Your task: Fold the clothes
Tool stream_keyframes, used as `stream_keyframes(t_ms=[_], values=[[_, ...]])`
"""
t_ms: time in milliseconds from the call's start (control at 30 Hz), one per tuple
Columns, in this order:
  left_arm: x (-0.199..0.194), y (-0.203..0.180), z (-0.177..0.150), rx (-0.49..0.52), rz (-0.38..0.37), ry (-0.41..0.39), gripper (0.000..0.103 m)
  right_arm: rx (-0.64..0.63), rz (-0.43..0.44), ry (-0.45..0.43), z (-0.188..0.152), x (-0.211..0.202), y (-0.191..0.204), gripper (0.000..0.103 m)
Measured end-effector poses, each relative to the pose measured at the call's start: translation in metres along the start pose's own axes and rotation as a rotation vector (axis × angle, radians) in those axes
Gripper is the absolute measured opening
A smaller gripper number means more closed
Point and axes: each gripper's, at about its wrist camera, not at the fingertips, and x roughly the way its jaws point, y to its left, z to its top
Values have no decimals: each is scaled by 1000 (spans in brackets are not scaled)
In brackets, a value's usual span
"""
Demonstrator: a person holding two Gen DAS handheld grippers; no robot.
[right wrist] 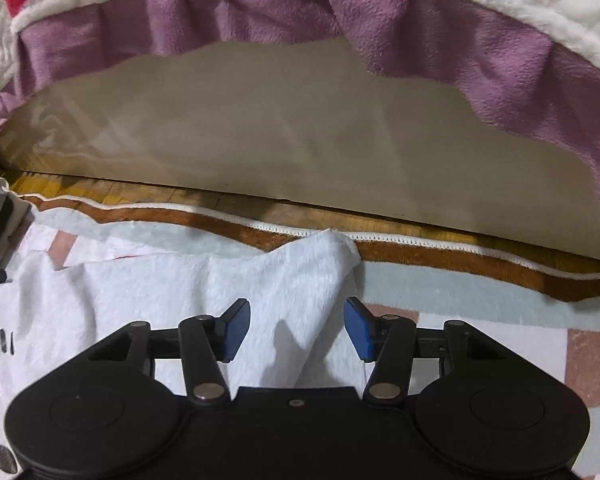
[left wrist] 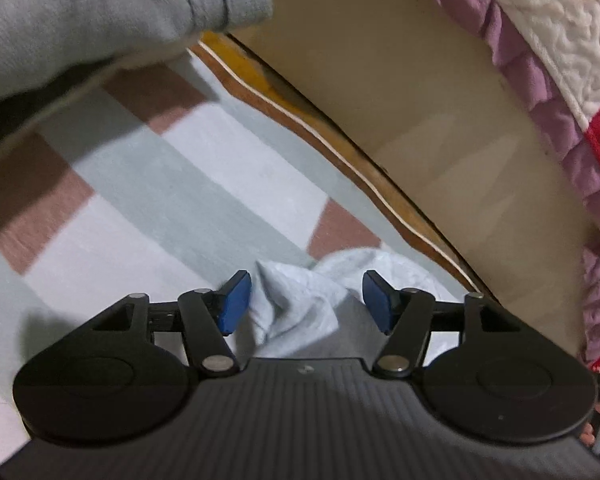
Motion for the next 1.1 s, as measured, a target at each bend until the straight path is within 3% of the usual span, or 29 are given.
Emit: stream_keyframes(t_ms=[33, 67, 133, 200, 233, 267, 300, 433, 533, 633, 733, 800, 900, 967, 1033, 1100], values=[[3, -3, -2, 24, 11, 7, 58, 2, -11, 3, 1, 4, 0, 58], [7, -7, -5, 54, 26, 16, 45, 4, -23, 6, 3, 8, -1, 58], [13, -15, -11, 110, 57, 31, 6, 18, -58, -6, 3, 18, -2, 59], [3, -27, -20, 168, 75, -21, 6, 46, -93, -32, -1, 29, -6, 59], [-5, -35, -24, 214, 79, -62, 6, 57, -95, -46, -5, 33, -8, 50], [-17, -43, -30, 256, 72, -102, 6, 66, -91, -62, -8, 36, -10, 16], [-31, -52, -36, 295, 58, -142, 6, 64, -67, -86, -13, 34, -10, 1], [-90, -84, -69, 409, -20, -255, 6, 31, -90, -217, -26, -4, -1, 2], [-126, -101, -109, 468, -95, -235, 6, 128, -143, -301, -36, -54, -8, 2], [-128, -107, -156, 443, -120, -50, 6, 83, -302, -363, -59, -99, -6, 2], [-114, -97, -193, 357, -148, 169, 9, 45, -440, -294, -89, -108, -16, 2], [-113, -89, -206, 335, -144, 216, 9, 30, -496, -208, -107, -97, -25, 2], [-126, -82, -200, 332, -151, 177, 15, 42, -537, -119, -128, -84, -35, 2], [-134, -79, -185, 310, -165, 114, 34, 65, -553, -57, -135, -75, -42, 3], [-140, -77, -170, 298, -130, 39, 41, 87, -585, -36, -137, -75, -44, 15], [-135, -69, -161, 303, -84, 18, 41, 58, -615, -74, -129, -87, -33, 25]])
